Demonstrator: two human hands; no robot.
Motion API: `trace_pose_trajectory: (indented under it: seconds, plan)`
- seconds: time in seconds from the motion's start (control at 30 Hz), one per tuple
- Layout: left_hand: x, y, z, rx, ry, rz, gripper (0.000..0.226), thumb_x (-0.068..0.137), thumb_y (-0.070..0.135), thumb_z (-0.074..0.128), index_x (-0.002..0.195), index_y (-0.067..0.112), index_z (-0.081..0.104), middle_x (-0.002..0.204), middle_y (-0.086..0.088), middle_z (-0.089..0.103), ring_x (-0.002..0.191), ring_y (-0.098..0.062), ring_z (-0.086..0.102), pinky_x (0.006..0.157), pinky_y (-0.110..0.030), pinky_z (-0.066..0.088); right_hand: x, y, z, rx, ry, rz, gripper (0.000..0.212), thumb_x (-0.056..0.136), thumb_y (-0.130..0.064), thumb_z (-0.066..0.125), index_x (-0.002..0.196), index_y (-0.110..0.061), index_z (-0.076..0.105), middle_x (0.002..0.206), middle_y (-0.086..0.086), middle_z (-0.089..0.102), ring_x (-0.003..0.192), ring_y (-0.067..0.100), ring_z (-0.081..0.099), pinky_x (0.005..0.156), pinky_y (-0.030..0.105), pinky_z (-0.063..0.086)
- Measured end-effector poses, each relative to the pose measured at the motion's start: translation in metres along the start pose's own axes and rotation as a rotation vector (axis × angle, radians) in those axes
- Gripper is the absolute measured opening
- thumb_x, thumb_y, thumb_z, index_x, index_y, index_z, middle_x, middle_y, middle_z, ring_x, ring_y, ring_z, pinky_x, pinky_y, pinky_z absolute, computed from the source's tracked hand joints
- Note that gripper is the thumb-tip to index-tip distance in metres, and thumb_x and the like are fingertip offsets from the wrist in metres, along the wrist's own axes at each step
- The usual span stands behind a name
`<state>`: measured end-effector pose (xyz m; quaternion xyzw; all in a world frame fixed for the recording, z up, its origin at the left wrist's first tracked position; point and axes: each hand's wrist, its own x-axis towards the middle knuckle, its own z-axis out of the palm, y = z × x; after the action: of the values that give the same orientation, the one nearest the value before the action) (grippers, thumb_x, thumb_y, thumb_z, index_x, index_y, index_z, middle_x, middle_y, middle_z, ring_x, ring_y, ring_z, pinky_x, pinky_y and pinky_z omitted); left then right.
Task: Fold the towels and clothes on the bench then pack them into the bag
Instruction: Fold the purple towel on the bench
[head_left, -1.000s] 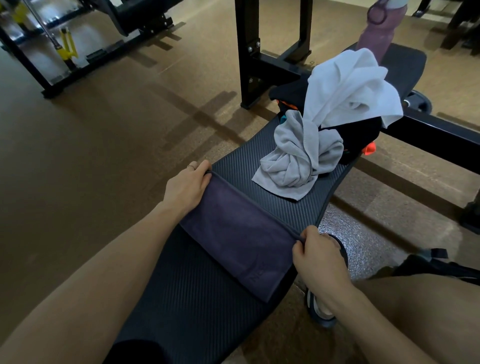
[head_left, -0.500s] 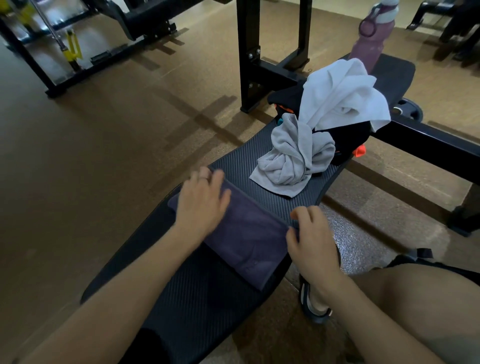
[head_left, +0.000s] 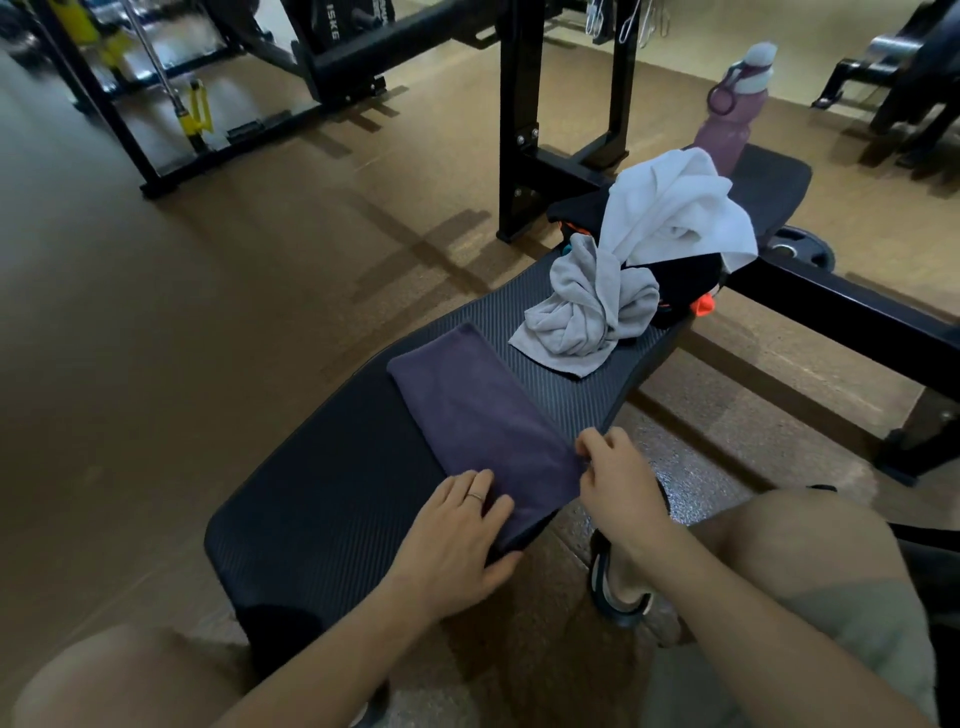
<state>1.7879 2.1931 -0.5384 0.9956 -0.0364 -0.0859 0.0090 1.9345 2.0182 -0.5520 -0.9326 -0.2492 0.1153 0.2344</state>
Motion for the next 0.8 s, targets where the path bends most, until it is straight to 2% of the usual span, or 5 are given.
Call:
trace_pose_trajectory:
  seconds: [0.2,0.33,0.47,0.7,0.8]
  plan:
    - [-0.024,-0.002,0.002,0.178,0.032,0.036,0.065,0.082,0.063,0.064,0.128,0.018,0.062,0.139,-0.019,0.060,0.128,-0.032,0.058,0.111,-0.045,0.042,-0.022,-0.005,0.006,-0.385,-0.198,-0.549,0.078,0.072,-0.027,0.071,0.144,-0.026,0.041,0.153,0.006,0.033,0.144,0.027,0.030,0.118,0.046,0.029]
    - [-0.024,0.015,0.006,0.160,0.084,-0.004,0.056,0.079,0.051,0.074,0.122,0.016,0.066,0.129,-0.016,0.065,0.120,-0.031,0.062,0.106,-0.046,0.048,-0.023,0.001,0.018,-0.577,-0.292,-0.586,0.103,0.069,-0.023,0.084,0.154,-0.029,0.026,0.162,0.008,0.027,0.149,0.029,0.027,0.121,0.049,0.023]
    - [-0.025,0.024,0.017,0.145,0.134,-0.008,0.046,0.082,0.040,0.074,0.119,0.015,0.065,0.122,-0.011,0.067,0.112,-0.029,0.063,0.100,-0.043,0.051,-0.011,-0.002,0.014,-0.528,-0.139,-0.709,0.078,0.060,-0.015,0.089,0.130,-0.020,0.056,0.132,0.006,0.060,0.121,0.027,0.058,0.101,0.043,0.050]
    - [-0.025,0.007,0.010,0.098,0.237,0.070,0.014,0.098,0.030,0.054,0.106,0.021,0.061,0.104,-0.001,0.067,0.094,-0.022,0.065,0.089,-0.036,0.053,0.011,-0.003,-0.001,-0.357,-0.077,-0.706,0.020,0.083,-0.020,0.051,0.098,-0.027,0.062,0.098,-0.009,0.066,0.093,0.013,0.062,0.100,0.033,0.041]
    - [-0.024,0.002,-0.002,-0.045,0.241,-0.041,0.028,0.101,0.048,0.041,0.107,0.025,0.055,0.098,0.006,0.062,0.088,-0.014,0.061,0.084,-0.031,0.050,0.024,-0.010,-0.015,-0.131,-0.161,-0.566,0.012,0.087,-0.023,0.046,0.091,-0.027,0.057,0.081,-0.010,0.063,0.076,0.012,0.059,0.074,0.029,0.042]
